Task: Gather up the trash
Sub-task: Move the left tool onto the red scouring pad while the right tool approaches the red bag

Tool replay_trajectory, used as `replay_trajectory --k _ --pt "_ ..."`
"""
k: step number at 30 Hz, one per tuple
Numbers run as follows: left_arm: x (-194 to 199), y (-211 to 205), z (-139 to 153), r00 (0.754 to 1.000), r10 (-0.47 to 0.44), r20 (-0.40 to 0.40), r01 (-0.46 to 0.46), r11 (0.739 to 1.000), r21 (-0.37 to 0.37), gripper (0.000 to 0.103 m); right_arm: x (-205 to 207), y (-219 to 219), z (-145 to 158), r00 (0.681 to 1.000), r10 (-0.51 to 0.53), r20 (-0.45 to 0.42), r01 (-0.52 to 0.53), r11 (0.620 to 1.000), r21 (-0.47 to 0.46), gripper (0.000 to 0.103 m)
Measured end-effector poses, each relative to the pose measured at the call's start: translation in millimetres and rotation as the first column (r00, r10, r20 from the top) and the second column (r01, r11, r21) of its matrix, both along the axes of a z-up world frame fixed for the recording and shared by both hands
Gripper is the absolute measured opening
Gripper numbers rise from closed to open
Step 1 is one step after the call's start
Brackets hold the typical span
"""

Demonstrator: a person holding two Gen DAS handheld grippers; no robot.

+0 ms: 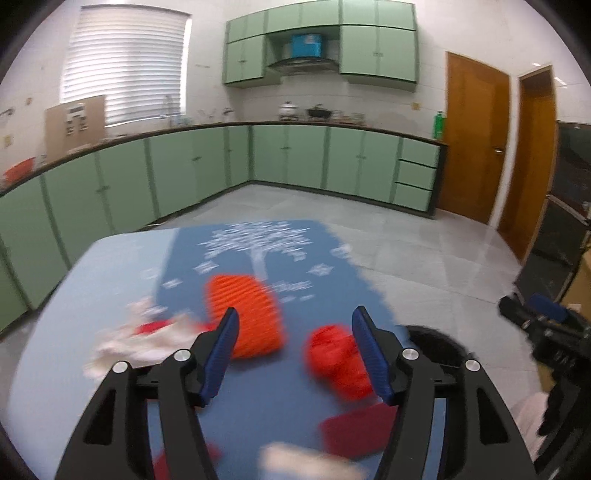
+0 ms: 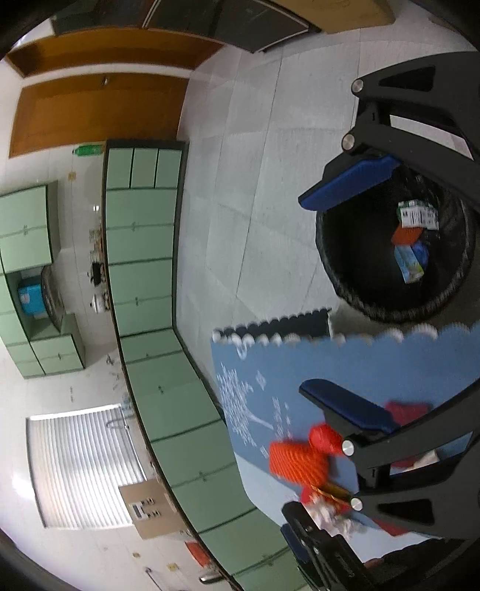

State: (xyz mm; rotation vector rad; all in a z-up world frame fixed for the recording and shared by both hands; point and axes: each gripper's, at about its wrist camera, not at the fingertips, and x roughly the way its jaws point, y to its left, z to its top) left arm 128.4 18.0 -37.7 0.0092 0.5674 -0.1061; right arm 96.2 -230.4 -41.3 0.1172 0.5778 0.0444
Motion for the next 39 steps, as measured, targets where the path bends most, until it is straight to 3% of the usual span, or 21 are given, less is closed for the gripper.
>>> replay_trajectory --k 6,17,26,39 --pt "-25 52 -24 0.994 0.097 -0.043 -0.096 0.995 0.025 0.062 -9 39 -11 0.999 0.047 -0.003 -0.047 0.999 0.011 0.090" --pt "-48 93 -67 0.976 0.163 -0.141 -0.165 0.986 0.002 0.062 -19 92 -24 0.990 0.143 -0.018 -0.143 0.989 -0.048 0.090" --pt "-51 92 -89 0.970 0.138 -0.201 -0.140 0.990 0.004 0.062 -19 102 -35 0.987 0.153 -0.041 -0.155 0.986 -0.056 0.090" --pt "-52 88 -97 0.964 0.126 -0.234 -0.128 0.992 0.006 0.071 -15 101 -38 0.987 0.153 -0.050 -0.156 0.986 -0.053 0.090"
